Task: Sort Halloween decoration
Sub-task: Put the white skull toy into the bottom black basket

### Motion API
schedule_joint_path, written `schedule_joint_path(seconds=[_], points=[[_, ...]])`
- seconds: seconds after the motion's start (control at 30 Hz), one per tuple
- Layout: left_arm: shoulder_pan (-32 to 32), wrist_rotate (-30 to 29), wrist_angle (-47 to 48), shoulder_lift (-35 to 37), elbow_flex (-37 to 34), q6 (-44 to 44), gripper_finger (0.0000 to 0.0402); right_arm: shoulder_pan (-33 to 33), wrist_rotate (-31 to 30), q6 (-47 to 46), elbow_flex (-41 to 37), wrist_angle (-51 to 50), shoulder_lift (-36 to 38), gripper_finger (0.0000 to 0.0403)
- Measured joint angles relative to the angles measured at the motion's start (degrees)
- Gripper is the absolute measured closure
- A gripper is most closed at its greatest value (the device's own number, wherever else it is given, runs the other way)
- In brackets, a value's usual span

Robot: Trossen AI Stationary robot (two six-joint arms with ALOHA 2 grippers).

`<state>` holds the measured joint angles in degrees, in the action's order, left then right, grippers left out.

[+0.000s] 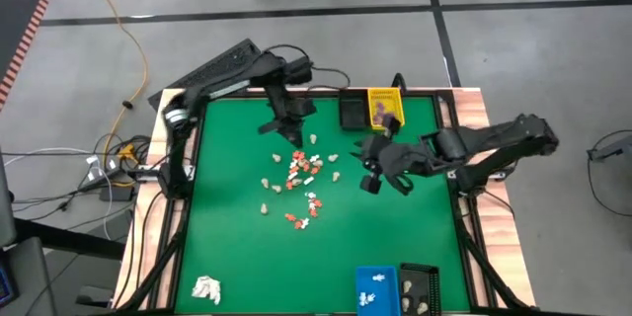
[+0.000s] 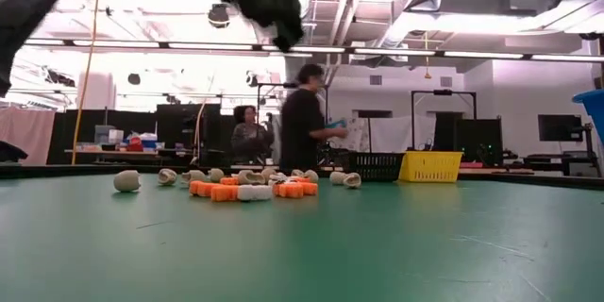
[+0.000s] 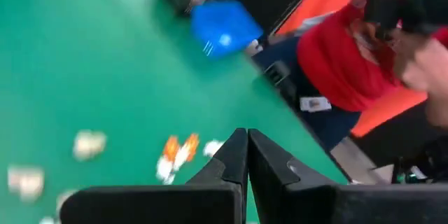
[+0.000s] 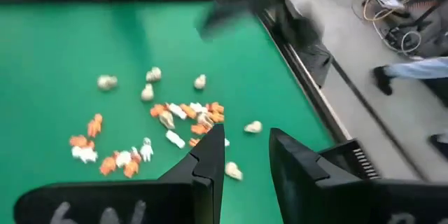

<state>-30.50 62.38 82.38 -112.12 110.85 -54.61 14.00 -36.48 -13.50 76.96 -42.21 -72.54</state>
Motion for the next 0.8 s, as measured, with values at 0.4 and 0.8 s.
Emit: schedule_joint_path(seconds=[0.4, 0.8], points=[[18.9, -50.3, -42.7, 35.6, -6.1, 32.4, 0.0401, -7.4, -0.1, 0.5, -35.8, 47.3, 4.7, 0.0296], [27.1, -79.8, -45.6, 61.0, -30.8, 57.9, 0.0401, -20.9, 23.4, 5.5, -37.1, 53.0, -4.0, 0.024]])
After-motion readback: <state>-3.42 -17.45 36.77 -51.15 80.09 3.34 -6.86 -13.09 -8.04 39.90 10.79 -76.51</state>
